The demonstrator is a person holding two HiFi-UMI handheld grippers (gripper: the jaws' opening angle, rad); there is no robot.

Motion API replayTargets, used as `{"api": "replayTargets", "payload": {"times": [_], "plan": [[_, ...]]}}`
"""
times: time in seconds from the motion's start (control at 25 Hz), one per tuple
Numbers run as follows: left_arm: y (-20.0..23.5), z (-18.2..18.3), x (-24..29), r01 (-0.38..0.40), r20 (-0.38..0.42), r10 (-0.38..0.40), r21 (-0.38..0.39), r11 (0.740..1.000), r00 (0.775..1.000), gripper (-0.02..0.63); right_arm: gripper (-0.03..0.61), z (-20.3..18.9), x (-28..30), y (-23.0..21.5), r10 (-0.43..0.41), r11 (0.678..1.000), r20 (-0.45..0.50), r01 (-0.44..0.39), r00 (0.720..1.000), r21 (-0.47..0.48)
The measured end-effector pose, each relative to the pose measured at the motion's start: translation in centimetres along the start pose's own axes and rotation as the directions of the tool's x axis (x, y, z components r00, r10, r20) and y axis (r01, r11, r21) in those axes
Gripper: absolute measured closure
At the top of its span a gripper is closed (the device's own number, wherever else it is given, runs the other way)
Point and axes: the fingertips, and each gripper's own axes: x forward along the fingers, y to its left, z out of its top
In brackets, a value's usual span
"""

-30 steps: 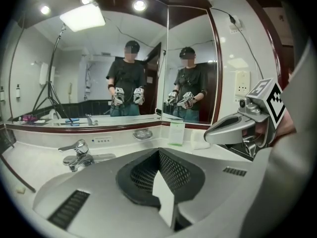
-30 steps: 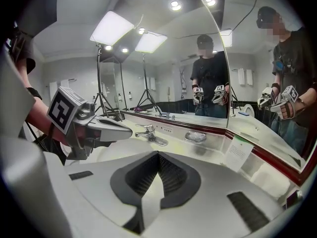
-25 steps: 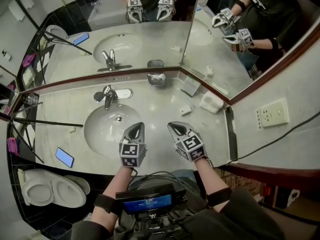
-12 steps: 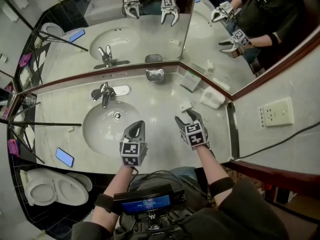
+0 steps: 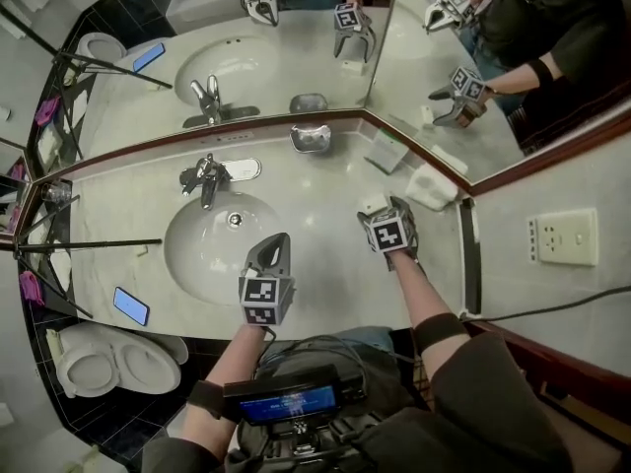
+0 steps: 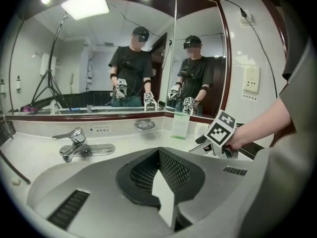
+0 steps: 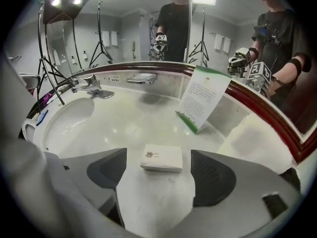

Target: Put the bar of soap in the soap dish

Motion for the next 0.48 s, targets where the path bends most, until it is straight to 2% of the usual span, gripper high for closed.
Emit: {"api": "replayTargets", "payload": {"times": [0.2,0.32,0.4,0.48], "plan": [[0.9,-0.6,0.4,-0.012,-0.021,0.011,-0.008,1.0,1.0,0.611,0.144,-0.7,2.2,-1.1,-0.022,1.0,-0.052,0.023,0.998,0.019],[1.4,-0.9,0.5,-0.018,-0.029,0.017,-0.01,1.0,0.999,0.611,0.158,-1.4,3.1,-1.1,0.008,1.0,-0.085,-0.005,0.996,0.031],[1.6,-1.0,0.6,-0.018,-0.032,0.018,-0.01,1.0,0.999,0.611,0.248,-1.5,3.3,-0.9,0.025,0.999,-0.092,-0.022,0.995,0.027],[1.8,-1.0,0.7,-0.018,-0.034,0.017,-0.012,1.0,0.999,0.611,0.25,-1.6,3.3,-0.9,0.027,0.999,-0.097,-0.025,0.995,0.024]]}}
